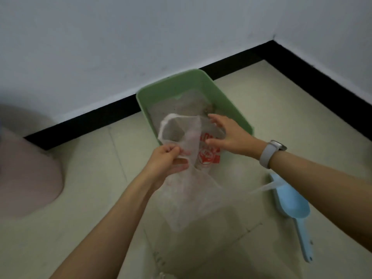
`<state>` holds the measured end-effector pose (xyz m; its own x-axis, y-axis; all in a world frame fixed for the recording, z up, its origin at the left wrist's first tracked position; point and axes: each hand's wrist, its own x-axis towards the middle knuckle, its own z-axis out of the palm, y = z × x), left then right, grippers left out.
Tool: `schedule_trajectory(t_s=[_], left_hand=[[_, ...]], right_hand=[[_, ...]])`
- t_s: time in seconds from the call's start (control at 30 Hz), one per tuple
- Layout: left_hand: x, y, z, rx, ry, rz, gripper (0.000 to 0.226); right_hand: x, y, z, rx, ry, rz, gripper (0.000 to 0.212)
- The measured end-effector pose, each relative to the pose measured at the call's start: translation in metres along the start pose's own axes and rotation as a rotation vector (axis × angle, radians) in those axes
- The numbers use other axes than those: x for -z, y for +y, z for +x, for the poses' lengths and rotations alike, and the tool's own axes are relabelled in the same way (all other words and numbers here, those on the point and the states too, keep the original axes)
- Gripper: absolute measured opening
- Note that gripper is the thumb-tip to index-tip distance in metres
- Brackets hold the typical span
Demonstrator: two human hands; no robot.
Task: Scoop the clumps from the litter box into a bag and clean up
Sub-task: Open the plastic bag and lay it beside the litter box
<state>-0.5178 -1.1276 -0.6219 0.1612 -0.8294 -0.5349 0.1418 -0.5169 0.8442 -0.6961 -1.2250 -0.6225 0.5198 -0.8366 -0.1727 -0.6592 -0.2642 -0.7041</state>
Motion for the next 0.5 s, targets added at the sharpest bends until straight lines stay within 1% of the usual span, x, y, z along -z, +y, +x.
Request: schedule_trajectory(t_s=[0.03, 0.07, 0.1, 0.13, 0.17, 0.2, 0.23, 0.27, 0.3, 0.33, 0.37, 0.4, 0.43, 0.47, 0.5], left_hand=[[0.007, 0.0, -0.008, 0.046, -0.039, -0.128, 0.026], [0.013, 0.0, -0.014, 0.074, -0.051, -0.231, 0.025], [0.022, 0.0, -0.019, 0.088, -0.033, -0.325, 0.022], [0.029, 0.002, -0.022, 0.101, -0.01, -0.418, 0.018], [0.034, 0.004, -0.024, 0.117, 0.012, -0.497, 0.017], [0.039, 0.006, -0.024, 0.12, 0.028, -0.529, 0.021], [0.043, 0.006, -0.023, 0.111, 0.021, -0.501, 0.028], [0.044, 0.006, -0.022, 0.104, 0.003, -0.39, 0.039], [0.044, 0.006, -0.02, 0.09, -0.007, -0.184, 0.054], [0.041, 0.008, -0.02, 0.049, 0.007, 0.072, 0.073], [0.037, 0.01, -0.021, -0.037, 0.077, 0.305, 0.093], [0.032, 0.013, -0.022, -0.175, 0.204, 0.466, 0.107], [0.027, 0.02, -0.022, -0.337, 0.351, 0.552, 0.117], [0.024, 0.029, -0.023, -0.485, 0.463, 0.63, 0.123], [0.022, 0.036, -0.022, -0.614, 0.528, 0.763, 0.125]], right_hand=[[-0.007, 0.003, 0.001, -0.016, -0.065, -0.121, 0.09], [-0.013, 0.004, 0.001, -0.048, -0.127, -0.222, 0.1], [-0.02, 0.004, 0.002, -0.073, -0.177, -0.311, 0.104], [-0.026, 0.003, 0.002, -0.095, -0.213, -0.399, 0.101], [-0.03, 0.004, 0.001, -0.104, -0.24, -0.469, 0.088], [-0.034, 0.004, 0.002, -0.092, -0.258, -0.485, 0.063], [-0.038, 0.002, 0.002, -0.056, -0.246, -0.46, 0.032], [-0.039, 0.001, 0.001, -0.02, -0.212, -0.416, 0.018], [-0.039, -0.001, 0.0, 0.013, -0.185, -0.404, 0.02], [-0.039, -0.003, -0.002, 0.031, -0.165, -0.414, 0.02], [-0.037, -0.005, -0.004, 0.055, -0.134, -0.452, 0.019], [-0.035, -0.008, -0.006, 0.094, -0.104, -0.519, 0.02], [-0.033, -0.011, -0.009, 0.141, -0.088, -0.582, 0.02], [-0.032, -0.012, -0.012, 0.191, -0.081, -0.629, 0.019], [-0.03, -0.014, -0.014, 0.239, -0.082, -0.662, 0.019]])
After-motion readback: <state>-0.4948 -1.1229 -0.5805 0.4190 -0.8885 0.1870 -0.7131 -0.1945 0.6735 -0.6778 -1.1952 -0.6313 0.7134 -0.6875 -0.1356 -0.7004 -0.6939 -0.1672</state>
